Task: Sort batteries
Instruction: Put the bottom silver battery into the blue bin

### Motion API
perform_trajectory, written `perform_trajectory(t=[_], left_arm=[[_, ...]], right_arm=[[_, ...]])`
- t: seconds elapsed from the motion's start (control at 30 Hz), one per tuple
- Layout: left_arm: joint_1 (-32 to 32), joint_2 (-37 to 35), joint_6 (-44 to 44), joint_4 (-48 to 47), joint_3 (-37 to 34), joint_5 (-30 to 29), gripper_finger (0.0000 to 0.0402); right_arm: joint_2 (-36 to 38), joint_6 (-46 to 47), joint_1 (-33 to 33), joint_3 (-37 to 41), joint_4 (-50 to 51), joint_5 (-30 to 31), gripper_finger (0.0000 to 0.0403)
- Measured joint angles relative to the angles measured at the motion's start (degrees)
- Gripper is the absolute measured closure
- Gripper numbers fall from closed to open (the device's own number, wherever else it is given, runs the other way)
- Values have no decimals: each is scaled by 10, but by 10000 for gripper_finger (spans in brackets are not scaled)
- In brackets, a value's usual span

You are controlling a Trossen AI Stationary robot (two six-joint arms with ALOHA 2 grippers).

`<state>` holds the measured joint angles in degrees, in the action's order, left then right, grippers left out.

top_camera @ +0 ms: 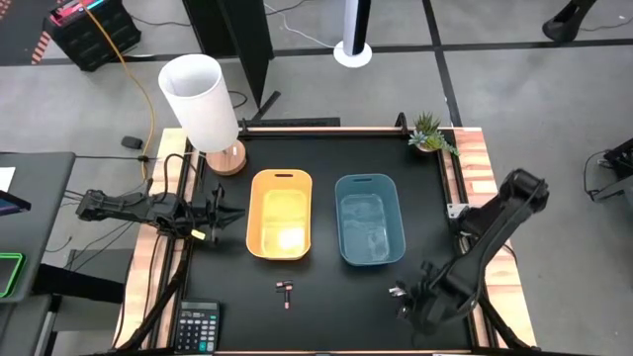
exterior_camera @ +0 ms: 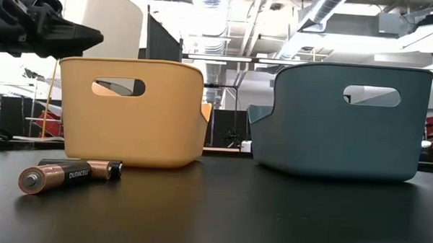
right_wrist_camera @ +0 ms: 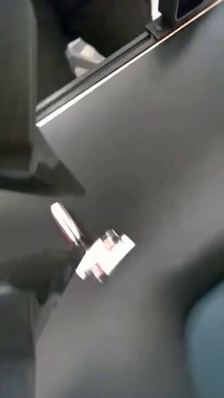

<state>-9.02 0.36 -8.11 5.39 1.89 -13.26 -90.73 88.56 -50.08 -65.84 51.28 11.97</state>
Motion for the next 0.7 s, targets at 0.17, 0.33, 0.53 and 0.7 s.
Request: perform_trajectory(t=[0.17,0.33,0.53,0.7], left_arm=[[-1,0,1,0,0,13,259],[-10,0,3,-1,0,44,199],[-19,0,14,0,0,46,183],[-19,0,14,0,0,47,186]], right_arm=[[-59,133,-30,-10,-11,-1,149],[-98,249,-54,-13,-11,-2,139],[-128,310,-56,-13,-5,-4,138],[-149,302,-35,-13,-5,-20,138]])
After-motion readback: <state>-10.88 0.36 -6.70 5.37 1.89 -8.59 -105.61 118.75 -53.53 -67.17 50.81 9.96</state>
